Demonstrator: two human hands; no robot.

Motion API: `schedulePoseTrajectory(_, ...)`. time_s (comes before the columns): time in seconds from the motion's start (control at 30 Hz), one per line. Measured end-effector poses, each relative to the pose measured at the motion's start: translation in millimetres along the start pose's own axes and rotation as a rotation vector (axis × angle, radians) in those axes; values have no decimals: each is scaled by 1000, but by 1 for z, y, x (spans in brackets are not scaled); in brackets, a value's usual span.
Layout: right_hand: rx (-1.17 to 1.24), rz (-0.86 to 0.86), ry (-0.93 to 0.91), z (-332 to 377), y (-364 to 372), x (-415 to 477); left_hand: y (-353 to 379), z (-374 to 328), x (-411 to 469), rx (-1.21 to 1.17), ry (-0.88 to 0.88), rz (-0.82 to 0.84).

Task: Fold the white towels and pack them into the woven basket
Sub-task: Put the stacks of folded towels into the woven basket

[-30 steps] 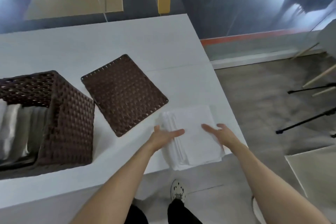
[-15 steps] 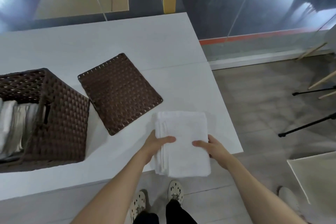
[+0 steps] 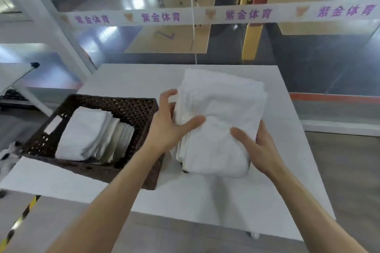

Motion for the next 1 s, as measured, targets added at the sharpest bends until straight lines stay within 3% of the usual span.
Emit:
schedulePoseTrajectory(0.23,-5,99,-184,124,156,57,-193,17,36,22,99,-218)
schedulePoseTrajectory(0.4,-84,91,-50,105,287,75,-271,112,70,79,-13,-120)
schedulePoseTrajectory(0.53,-159,120,171,51,363,66,-280,195,84,118,-161,73)
schedulePoseTrajectory(0.67,-200,103,417,16,394,45,-260,259,91,138,-298,280)
schedulePoseTrajectory(1.0,-401,3,684,-18,393,44,-194,324,100,5,-616,463)
Point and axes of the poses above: each hand's wrist, its own x-axis towards the middle knuckle, its own y-axis out of the palm, z = x × y, the point moved 10 cm from there along x, towards the middle knuckle, and after that the axes turned 5 degrees about -y, right-handed, at the moved point
